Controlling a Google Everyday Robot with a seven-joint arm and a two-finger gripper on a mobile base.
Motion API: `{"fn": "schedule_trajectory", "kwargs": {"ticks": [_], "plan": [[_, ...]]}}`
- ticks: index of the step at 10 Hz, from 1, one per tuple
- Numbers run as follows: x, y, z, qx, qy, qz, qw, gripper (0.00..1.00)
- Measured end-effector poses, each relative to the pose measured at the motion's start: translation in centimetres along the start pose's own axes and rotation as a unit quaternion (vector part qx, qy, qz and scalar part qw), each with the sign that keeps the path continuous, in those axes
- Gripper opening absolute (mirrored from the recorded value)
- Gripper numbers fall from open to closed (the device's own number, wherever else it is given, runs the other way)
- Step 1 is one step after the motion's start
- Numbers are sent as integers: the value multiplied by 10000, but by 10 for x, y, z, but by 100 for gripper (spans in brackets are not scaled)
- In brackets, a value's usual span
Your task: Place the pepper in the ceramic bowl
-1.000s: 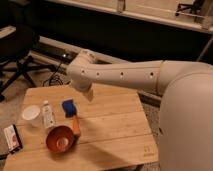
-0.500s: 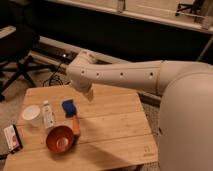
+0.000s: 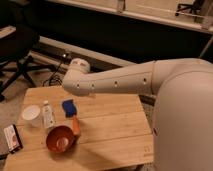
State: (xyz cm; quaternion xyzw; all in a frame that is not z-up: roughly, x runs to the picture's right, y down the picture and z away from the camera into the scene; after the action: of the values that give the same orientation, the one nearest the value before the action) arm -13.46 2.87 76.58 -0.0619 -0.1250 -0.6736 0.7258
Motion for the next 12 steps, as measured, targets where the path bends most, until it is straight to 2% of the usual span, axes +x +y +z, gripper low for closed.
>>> {"fn": "schedule_trajectory", "kwargs": {"ticks": [1, 2, 4, 6, 8, 12], "plan": [[-8, -1, 6, -70, -33, -350, 9994, 80], [-22, -4, 16, -172, -157, -796, 9966, 80], [-39, -13, 30, -346, -452, -1208, 9910, 80], [-47, -27, 38, -353, -708, -1320, 9881, 80], [-50, -29, 47, -384, -906, -1344, 9860, 80], [-64, -6, 79, -675, -1284, -1315, 9806, 80]]}}
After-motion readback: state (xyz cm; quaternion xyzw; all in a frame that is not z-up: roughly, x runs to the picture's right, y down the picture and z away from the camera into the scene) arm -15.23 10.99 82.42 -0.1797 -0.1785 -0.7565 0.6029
